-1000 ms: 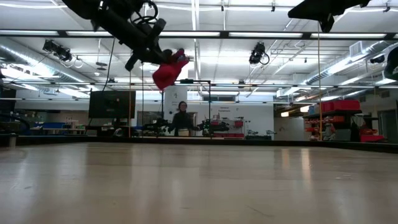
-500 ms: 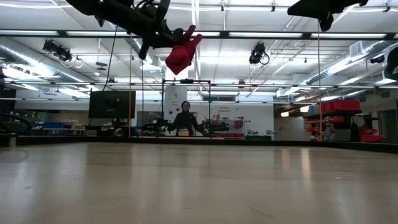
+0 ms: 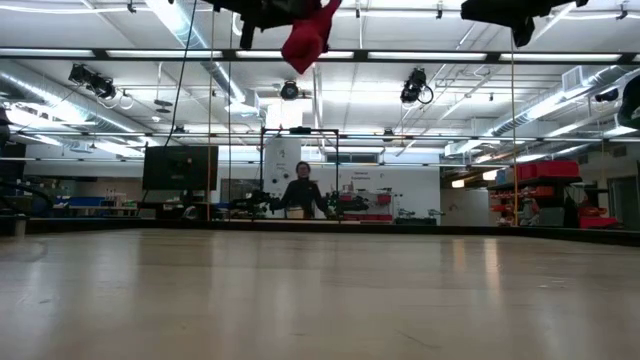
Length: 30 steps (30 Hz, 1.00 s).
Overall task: Pick & Place Garden tools in Gardening bag
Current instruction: Put the red gloves into the white gardening bag
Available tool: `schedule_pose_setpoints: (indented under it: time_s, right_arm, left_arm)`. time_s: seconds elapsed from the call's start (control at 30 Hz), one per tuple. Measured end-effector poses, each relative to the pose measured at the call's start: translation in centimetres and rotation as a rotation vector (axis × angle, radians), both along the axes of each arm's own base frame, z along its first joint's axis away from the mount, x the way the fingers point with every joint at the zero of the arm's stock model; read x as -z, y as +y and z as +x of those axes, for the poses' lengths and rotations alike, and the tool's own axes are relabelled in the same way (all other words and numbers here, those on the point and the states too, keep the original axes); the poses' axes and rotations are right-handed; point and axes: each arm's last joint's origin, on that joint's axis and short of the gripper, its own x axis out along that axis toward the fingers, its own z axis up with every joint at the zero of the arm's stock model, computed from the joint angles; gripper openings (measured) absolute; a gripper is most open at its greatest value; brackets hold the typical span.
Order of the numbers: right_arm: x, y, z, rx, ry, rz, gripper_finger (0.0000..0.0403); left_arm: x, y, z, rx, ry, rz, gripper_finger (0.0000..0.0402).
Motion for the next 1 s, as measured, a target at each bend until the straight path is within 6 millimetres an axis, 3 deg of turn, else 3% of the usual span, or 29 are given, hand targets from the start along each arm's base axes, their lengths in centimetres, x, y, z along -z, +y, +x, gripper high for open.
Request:
schedule_pose_setpoints:
  time_s: [0.23, 0.57, 0.83, 1.0]
  right_arm:
    - [-0.7, 0.0, 0.0, 0.000, -0.069, 0.003, 0.0105]
    - [-1.3, 0.0, 0.3, 0.011, -0.130, -0.027, 0.0202]
    - [-1.3, 0.0, 2.0, 0.017, -0.152, 0.013, 0.0259]
    - [-2.3, 0.1, 3.4, 0.017, -0.144, 0.025, 0.0284]
  left_arm:
    - [-1.4, -1.5, 0.4, 0.059, -0.018, 0.064, 0.0016]
    - [-2.0, -3.7, 0.9, 0.144, -0.019, 0.192, 0.0016]
    - [-2.1, -4.7, 1.1, 0.206, -0.022, 0.242, 0.0016]
    - [-2.1, -5.0, 1.1, 0.270, -0.032, 0.267, 0.0016]
